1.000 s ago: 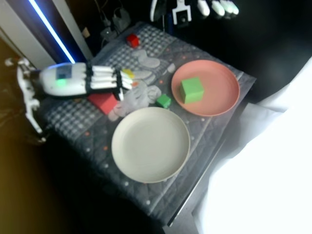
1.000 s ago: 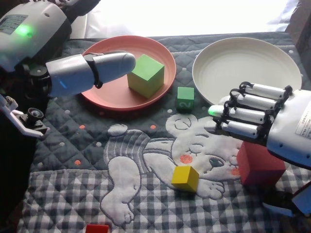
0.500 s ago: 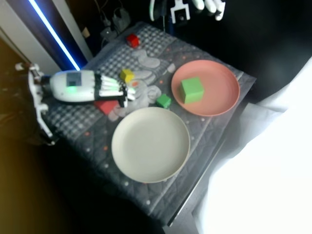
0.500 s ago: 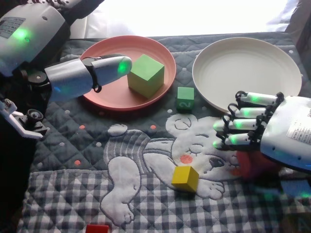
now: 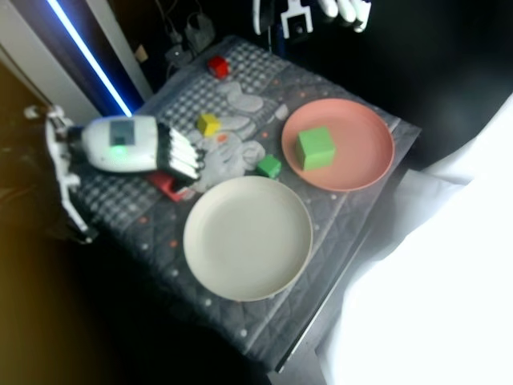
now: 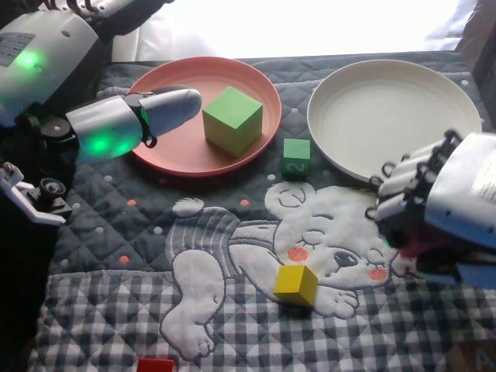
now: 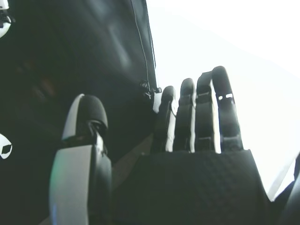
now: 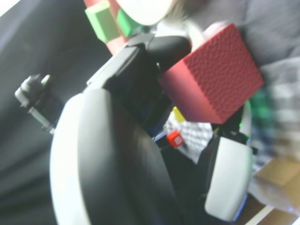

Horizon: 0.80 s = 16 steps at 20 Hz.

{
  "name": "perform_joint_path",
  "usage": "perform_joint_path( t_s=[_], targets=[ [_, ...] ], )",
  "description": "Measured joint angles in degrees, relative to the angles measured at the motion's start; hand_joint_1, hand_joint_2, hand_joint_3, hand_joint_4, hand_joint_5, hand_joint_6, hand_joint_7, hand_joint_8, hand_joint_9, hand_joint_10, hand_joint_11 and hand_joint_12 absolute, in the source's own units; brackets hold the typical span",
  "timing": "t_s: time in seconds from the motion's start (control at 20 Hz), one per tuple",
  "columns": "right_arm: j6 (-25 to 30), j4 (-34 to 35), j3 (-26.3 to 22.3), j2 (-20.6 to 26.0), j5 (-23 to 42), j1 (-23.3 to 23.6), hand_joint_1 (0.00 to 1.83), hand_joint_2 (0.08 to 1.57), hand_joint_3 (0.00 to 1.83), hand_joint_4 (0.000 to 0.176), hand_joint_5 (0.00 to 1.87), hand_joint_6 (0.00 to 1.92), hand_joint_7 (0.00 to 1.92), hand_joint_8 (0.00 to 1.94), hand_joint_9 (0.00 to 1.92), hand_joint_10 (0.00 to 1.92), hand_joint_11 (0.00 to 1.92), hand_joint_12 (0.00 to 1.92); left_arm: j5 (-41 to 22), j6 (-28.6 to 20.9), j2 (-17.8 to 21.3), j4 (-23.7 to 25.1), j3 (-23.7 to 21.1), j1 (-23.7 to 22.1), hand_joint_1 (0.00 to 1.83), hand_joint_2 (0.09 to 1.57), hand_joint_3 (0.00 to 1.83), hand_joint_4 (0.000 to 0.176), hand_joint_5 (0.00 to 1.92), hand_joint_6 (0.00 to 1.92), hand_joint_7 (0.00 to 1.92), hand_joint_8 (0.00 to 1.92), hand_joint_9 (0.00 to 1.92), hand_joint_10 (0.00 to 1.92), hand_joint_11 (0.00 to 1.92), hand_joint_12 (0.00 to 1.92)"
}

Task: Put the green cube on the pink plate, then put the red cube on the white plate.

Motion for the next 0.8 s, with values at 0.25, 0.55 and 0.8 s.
perform_joint_path(
  t_s=[0.25,0.55,0.8],
  targets=[
    [-0.11,-0.17,-1.27,2.71,-8.02,2.21,1.37,1.16,0.01,0.000,0.87,1.22,0.89,1.10,0.79,1.38,0.70,1.69,-0.50,0.00,0.00,-0.17,0.00,0.02,0.41,1.20,0.00,0.027,0.24,0.00,0.20,0.00,0.18,0.00,0.00,0.89],
    [-0.11,-0.24,5.88,-1.09,-7.50,11.02,1.37,1.18,0.00,0.000,0.79,1.12,0.88,1.19,0.82,1.49,0.73,1.82,-1.05,0.00,0.02,-0.13,0.00,0.02,0.41,1.20,0.00,0.031,0.26,0.00,0.24,0.00,0.21,0.01,0.00,1.00],
    [-0.04,-0.39,11.96,-6.21,-4.07,13.88,1.36,1.18,0.00,0.000,0.80,1.14,0.86,1.23,0.81,1.46,0.72,1.73,-2.86,-0.02,0.04,0.24,-0.11,0.02,0.37,1.21,0.00,0.005,0.27,0.00,0.24,0.00,0.22,0.01,0.00,1.09]
  ],
)
